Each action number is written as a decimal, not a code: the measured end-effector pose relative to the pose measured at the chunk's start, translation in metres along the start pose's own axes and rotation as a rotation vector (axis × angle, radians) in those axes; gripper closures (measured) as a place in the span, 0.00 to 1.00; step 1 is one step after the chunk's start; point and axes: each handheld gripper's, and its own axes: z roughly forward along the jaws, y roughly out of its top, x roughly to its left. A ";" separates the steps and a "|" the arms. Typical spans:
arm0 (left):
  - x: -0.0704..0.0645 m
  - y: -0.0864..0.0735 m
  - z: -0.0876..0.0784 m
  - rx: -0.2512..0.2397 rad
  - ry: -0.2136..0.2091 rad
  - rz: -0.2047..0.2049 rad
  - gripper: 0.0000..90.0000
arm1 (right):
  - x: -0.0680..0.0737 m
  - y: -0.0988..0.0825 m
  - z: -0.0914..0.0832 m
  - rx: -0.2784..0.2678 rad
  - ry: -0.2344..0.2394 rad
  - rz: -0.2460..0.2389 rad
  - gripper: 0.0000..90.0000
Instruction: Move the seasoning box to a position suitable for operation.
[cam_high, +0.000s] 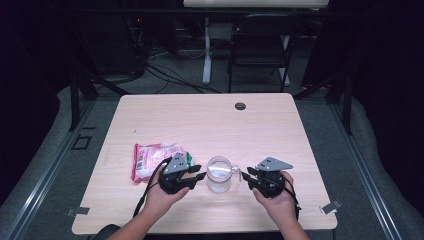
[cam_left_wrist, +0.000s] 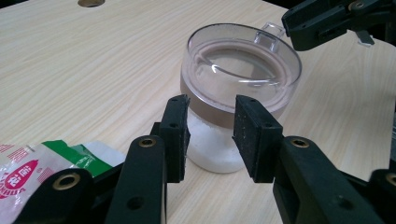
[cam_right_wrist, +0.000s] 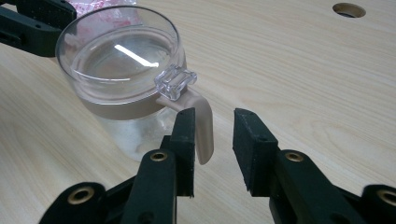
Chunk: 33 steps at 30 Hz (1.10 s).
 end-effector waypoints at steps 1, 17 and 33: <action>0.000 0.000 0.000 0.003 0.006 0.004 0.73 | 0.000 0.000 0.000 0.000 0.000 0.000 0.77; 0.013 0.026 -0.004 0.011 0.004 -0.015 0.84 | -0.015 0.029 -0.012 -0.039 0.005 0.079 0.86; 0.027 0.027 0.006 0.079 -0.048 0.002 0.96 | -0.003 0.045 0.005 0.036 0.061 0.095 0.89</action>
